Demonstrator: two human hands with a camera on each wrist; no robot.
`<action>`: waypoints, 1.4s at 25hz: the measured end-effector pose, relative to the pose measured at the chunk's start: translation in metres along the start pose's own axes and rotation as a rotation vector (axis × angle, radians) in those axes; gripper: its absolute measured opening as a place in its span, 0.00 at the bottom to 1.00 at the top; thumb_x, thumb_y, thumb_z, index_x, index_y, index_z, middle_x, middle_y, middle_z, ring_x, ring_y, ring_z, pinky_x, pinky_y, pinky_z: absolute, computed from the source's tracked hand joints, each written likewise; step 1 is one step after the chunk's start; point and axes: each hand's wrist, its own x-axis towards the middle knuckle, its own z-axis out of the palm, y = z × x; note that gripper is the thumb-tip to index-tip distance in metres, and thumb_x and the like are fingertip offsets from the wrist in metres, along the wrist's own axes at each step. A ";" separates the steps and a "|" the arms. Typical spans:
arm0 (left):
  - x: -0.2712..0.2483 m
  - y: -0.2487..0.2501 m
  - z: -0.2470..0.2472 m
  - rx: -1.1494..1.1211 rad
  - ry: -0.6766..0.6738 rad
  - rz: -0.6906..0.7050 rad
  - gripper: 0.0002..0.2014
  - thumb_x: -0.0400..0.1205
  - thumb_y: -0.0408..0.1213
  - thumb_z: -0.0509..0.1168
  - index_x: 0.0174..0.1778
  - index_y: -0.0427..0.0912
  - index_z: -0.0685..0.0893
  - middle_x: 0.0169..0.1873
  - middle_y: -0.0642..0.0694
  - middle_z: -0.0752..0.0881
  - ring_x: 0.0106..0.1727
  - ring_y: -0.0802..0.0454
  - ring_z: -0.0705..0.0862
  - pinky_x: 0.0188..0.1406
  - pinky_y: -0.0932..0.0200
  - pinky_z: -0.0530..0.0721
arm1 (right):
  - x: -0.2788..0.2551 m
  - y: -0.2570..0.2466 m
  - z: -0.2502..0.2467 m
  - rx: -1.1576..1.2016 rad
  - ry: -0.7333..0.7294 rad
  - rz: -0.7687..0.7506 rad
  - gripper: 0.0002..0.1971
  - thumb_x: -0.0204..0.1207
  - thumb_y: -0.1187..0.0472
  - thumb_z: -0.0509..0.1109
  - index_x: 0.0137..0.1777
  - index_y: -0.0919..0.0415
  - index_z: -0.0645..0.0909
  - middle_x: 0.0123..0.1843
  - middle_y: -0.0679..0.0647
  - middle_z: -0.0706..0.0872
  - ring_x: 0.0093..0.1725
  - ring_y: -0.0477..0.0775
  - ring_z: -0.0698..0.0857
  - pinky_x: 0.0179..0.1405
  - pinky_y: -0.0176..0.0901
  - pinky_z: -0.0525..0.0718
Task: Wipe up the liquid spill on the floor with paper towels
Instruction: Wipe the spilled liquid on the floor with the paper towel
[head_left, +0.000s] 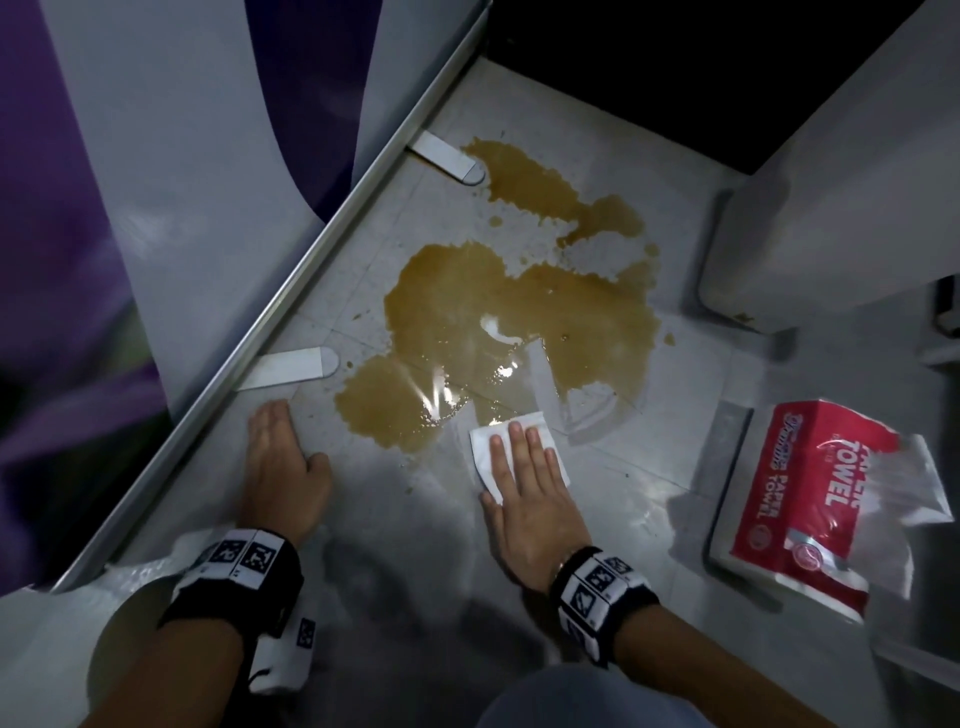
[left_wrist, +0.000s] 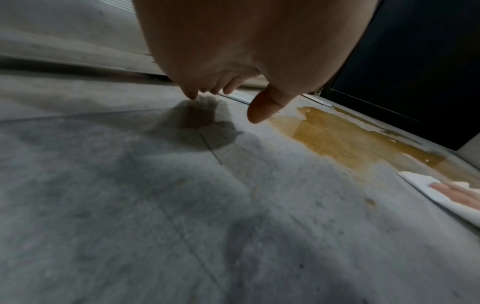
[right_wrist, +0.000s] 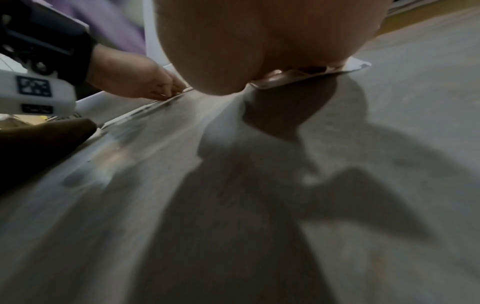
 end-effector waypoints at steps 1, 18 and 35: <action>0.002 0.001 0.001 0.047 -0.007 -0.018 0.42 0.71 0.34 0.59 0.83 0.28 0.55 0.83 0.31 0.56 0.85 0.38 0.52 0.85 0.43 0.51 | 0.006 0.000 -0.005 -0.009 -0.015 -0.004 0.32 0.89 0.46 0.39 0.88 0.60 0.36 0.88 0.61 0.33 0.86 0.62 0.32 0.86 0.59 0.41; 0.013 -0.005 0.040 0.280 0.032 -0.174 0.27 0.87 0.34 0.38 0.80 0.27 0.64 0.78 0.28 0.69 0.79 0.32 0.69 0.76 0.39 0.69 | 0.157 -0.001 -0.116 0.269 -0.035 0.112 0.28 0.91 0.48 0.43 0.87 0.58 0.57 0.89 0.61 0.53 0.86 0.65 0.57 0.84 0.53 0.56; 0.017 -0.023 0.071 0.249 0.599 -0.013 0.26 0.88 0.30 0.36 0.83 0.31 0.60 0.81 0.32 0.66 0.81 0.35 0.67 0.80 0.42 0.66 | 0.237 -0.003 -0.102 0.002 0.157 0.118 0.29 0.89 0.45 0.37 0.88 0.50 0.39 0.89 0.57 0.37 0.87 0.62 0.36 0.85 0.62 0.35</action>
